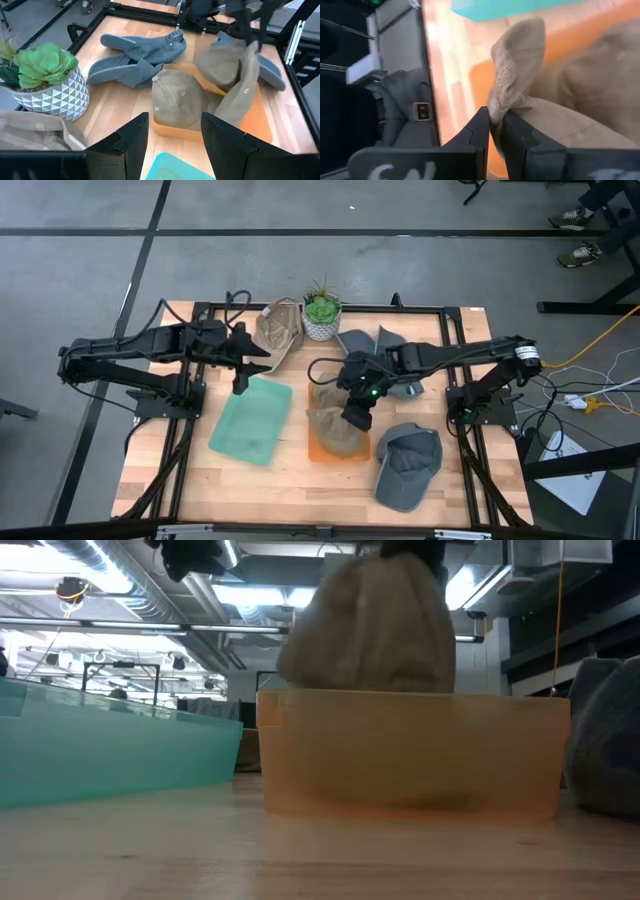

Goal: Pick & Place hat
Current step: Put the left brown cap into the orange bin

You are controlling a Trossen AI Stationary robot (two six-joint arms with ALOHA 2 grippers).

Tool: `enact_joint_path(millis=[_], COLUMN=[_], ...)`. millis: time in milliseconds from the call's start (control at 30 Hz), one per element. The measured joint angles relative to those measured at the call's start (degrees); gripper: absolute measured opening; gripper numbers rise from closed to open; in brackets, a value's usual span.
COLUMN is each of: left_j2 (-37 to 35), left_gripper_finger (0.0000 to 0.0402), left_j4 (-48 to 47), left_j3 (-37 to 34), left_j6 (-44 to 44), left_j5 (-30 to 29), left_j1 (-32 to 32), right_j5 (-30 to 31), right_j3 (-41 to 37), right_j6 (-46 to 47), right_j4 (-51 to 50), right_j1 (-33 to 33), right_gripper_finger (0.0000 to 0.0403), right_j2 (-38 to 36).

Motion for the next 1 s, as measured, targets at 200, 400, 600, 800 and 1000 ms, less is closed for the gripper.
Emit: enact_joint_path(millis=[200,400,600,800,1000], left_j2=[0.00,0.00,0.00,0.00,0.00], left_gripper_finger=[0.0178,0.0178,0.0178,0.0178,0.0178], left_j4=[0.02,0.05,0.04,0.05,0.05], left_j3=[-0.25,-0.25,-0.25,-0.25,-0.27], left_j6=[0.39,0.41,0.39,0.40,0.36], left_j5=[-1.30,-1.31,-1.33,-1.38,-3.84], left_j1=[0.02,0.02,0.02,0.02,0.02], right_j5=[2.27,2.03,2.92,5.46,8.34], right_j3=[-1.84,-4.88,-7.96,-9.42,-9.42], right_j6=[-2.54,-4.87,-7.28,-12.59,-17.05], right_j4=[0.46,0.33,2.33,4.61,4.75], right_j1=[-2.25,-5.04,-6.96,-8.38,-9.56], right_gripper_finger=[0.0037,0.0037,0.0037,0.0054,0.0105], right_j2=[0.03,-0.02,-0.02,-0.02,-0.02])
